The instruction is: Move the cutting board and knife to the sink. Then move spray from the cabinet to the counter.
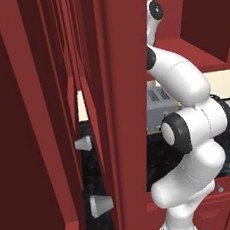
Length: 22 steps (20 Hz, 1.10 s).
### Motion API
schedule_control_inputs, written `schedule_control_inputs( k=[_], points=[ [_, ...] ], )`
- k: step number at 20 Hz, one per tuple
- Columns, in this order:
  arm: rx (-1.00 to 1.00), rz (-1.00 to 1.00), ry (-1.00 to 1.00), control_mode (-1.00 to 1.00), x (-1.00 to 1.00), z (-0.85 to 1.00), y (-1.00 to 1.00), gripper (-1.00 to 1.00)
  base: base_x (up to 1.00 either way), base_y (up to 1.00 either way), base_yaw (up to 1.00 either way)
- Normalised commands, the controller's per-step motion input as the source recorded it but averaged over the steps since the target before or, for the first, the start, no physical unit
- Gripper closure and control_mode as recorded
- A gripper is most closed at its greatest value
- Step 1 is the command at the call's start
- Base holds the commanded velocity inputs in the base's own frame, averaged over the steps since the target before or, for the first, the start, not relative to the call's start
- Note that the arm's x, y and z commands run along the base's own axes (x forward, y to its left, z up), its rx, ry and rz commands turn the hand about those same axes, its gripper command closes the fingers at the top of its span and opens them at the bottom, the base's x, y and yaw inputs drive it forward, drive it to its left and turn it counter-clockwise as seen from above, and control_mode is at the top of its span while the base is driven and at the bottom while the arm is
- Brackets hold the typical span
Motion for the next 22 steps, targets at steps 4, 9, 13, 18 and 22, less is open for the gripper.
schedule_control_inputs(
  k=[4,9,13,18,22],
  points=[
    [0.00,0.00,0.00,-1.00,0.26,0.00,0.02,1.00,0.00,0.00,0.00],
    [0.00,0.00,0.00,-1.00,0.11,0.00,0.00,1.00,0.00,0.00,0.00],
    [0.00,0.00,0.00,-1.00,0.00,0.00,0.00,1.00,0.00,0.00,0.00],
    [0.00,0.00,0.00,-1.00,0.00,0.00,0.00,1.00,0.00,0.00,0.00],
    [0.00,0.00,0.00,-1.00,-0.11,0.00,0.00,1.00,0.00,0.00,0.00]
  ],
)
